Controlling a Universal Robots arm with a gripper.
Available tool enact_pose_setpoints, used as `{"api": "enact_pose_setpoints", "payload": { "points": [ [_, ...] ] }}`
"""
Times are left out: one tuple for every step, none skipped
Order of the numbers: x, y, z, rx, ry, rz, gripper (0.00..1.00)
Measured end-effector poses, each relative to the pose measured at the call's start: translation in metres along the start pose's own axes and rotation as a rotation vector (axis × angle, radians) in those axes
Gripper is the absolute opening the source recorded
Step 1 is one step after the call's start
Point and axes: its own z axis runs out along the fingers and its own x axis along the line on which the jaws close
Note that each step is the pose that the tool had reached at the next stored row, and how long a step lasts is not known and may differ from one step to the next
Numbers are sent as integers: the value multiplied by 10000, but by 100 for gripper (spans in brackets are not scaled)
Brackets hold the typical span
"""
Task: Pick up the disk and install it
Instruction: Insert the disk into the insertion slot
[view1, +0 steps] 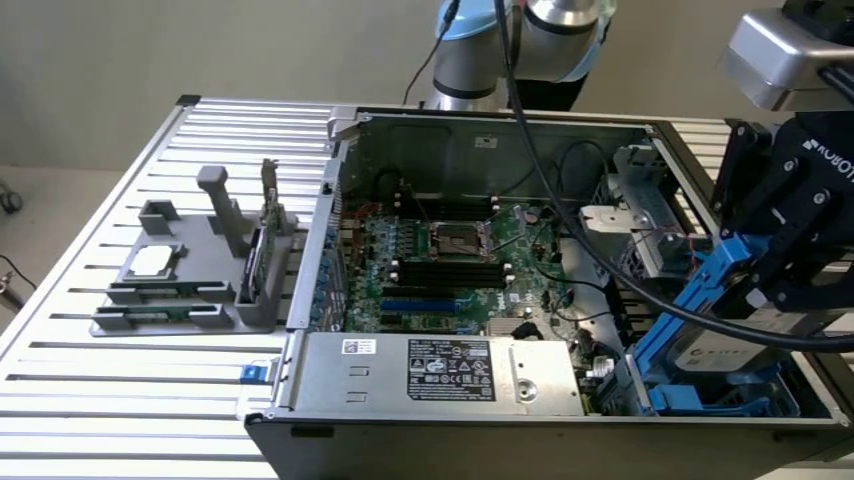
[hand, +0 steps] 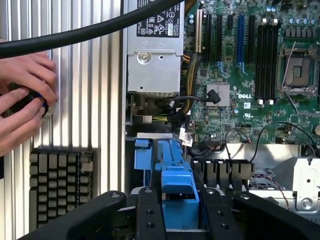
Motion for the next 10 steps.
{"api": "enact_pose_setpoints", "payload": {
  "points": [
    [-1, -1, 13, 0, 0, 0, 33],
    [-2, -1, 26, -1, 2, 0, 33],
    [-3, -1, 39, 0, 1, 0, 33],
    [-5, -2, 51, 0, 2, 0, 33],
    [-7, -3, 61, 0, 3, 0, 33],
    [-10, -3, 70, 0, 5, 1, 33],
    [-13, -3, 77, -1, 13, 1, 33],
    [-16, -3, 85, -1, 18, 1, 33],
    [-17, -4, 95, -1, 24, 1, 33],
    [-19, -4, 105, -1, 32, 1, 33]
  ]
}}
